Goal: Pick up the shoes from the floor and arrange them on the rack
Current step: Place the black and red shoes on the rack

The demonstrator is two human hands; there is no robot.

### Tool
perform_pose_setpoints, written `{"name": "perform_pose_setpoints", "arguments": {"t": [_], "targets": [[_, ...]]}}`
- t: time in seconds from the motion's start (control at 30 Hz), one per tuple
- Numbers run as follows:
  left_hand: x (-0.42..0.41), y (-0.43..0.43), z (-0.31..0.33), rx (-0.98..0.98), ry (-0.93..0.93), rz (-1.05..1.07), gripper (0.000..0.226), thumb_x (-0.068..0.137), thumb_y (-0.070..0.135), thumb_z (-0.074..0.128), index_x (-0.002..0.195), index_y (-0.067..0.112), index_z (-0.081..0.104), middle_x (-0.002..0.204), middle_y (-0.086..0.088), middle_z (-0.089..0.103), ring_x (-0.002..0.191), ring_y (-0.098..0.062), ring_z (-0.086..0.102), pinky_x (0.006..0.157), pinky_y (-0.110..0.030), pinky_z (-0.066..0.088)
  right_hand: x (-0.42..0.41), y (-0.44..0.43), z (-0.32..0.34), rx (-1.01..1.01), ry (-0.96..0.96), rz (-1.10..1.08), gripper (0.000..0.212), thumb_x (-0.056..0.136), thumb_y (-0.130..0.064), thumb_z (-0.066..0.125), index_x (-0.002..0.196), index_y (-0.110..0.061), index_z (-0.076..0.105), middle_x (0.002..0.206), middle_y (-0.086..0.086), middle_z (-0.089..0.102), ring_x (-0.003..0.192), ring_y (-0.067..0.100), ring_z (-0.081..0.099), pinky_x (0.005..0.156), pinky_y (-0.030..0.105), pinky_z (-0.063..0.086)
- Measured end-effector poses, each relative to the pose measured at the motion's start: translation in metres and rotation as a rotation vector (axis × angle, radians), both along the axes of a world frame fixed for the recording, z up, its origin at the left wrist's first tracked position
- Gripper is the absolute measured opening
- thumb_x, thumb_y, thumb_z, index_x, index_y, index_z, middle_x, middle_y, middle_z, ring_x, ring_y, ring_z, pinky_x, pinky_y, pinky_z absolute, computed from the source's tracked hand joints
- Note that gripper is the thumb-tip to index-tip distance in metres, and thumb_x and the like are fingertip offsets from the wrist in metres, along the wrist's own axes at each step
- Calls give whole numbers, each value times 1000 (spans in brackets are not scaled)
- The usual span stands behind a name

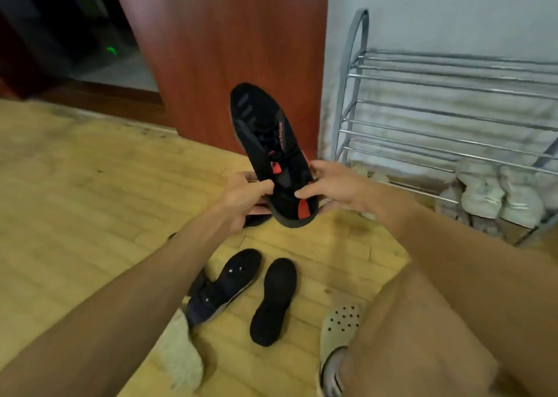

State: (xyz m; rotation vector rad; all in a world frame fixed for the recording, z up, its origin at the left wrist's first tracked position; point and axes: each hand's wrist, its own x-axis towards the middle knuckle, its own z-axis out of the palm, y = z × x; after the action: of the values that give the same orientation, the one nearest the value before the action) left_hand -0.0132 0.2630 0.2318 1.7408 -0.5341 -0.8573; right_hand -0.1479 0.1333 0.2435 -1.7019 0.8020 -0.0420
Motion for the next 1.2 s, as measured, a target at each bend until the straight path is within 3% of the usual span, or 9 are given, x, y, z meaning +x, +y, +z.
{"name": "perform_pose_setpoints", "arguments": {"t": [0.1, 0.23, 0.37, 0.53, 0.73, 0.87, 0.93, 1.07, 1.2], "targets": [[10, 17, -34, 46, 59, 73, 12, 83, -1, 54, 82, 11, 56, 79, -8, 63, 67, -19, 63, 61, -33, 56, 15, 10, -39, 73, 93, 64, 66, 78, -13, 78, 137, -23, 49, 116, 6, 69, 102, 26, 69, 86, 43, 57], [17, 25, -72, 108, 72, 49, 14, 89, 7, 50, 87, 14, 63, 84, -3, 64, 70, -13, 59, 56, -24, 50, 31, 26, -75, 173, 125, -7, 46, 80, 0, 73, 123, -9, 60, 117, 7, 65, 104, 27, 63, 85, 41, 57], [26, 28, -113, 70, 239, 70, 19, 97, 23, 48, 103, 17, 65, 98, -2, 66, 89, -18, 61, 78, -32, 50, 46, 35, -111, 246, 181, -172, 40, 79, 4, 71, 117, -1, 62, 120, 15, 62, 96, 30, 62, 71, 40, 59], [38, 30, -160, 117, 367, 13, 33, 98, 33, 38, 115, 15, 60, 108, -4, 67, 101, -22, 64, 91, -35, 49, 47, 40, -158, 308, 237, -367, 38, 78, 7, 67, 116, 4, 60, 118, 19, 61, 106, 39, 63, 83, 50, 58], [76, 24, -192, 288, 253, -20, 35, 96, 31, 46, 124, 13, 57, 117, -4, 63, 103, -19, 65, 95, -35, 48, 48, 24, -185, 373, 249, -491, 37, 81, 11, 62, 117, 3, 57, 103, 15, 58, 99, 38, 62, 86, 50, 56], [114, 5, -213, 432, 91, -43, 38, 95, 30, 48, 128, 11, 54, 123, -4, 58, 109, -20, 59, 96, -32, 42, 59, 0, -205, 367, 282, -515, 35, 82, 9, 62, 116, 2, 58, 102, 14, 53, 107, 42, 61, 87, 50, 55], [132, -9, -224, 490, -29, -119, 32, 96, 24, 48, 123, 10, 57, 119, -2, 55, 112, -20, 53, 94, -30, 38, 67, -12, -220, 366, 297, -520, 30, 81, 8, 62, 111, 1, 59, 103, 14, 55, 103, 40, 62, 85, 50, 56], [176, -41, -260, 565, -227, -148, 31, 91, 22, 54, 121, 15, 58, 119, -7, 50, 93, -20, 53, 81, -31, 45, 80, -35, -260, 387, 336, -558, 10, 81, 5, 63, 85, -3, 60, 87, 11, 59, 89, 37, 64, 73, 47, 59], [220, -53, -304, 668, -275, -67, 64, 84, 29, 62, 143, 25, 38, 144, -10, 29, 126, -31, 41, 109, -44, 37, 83, -49, -295, 391, 413, -548, 10, 80, -5, 66, 88, -4, 61, 84, 12, 61, 85, 36, 67, 57, 35, 58]]}}
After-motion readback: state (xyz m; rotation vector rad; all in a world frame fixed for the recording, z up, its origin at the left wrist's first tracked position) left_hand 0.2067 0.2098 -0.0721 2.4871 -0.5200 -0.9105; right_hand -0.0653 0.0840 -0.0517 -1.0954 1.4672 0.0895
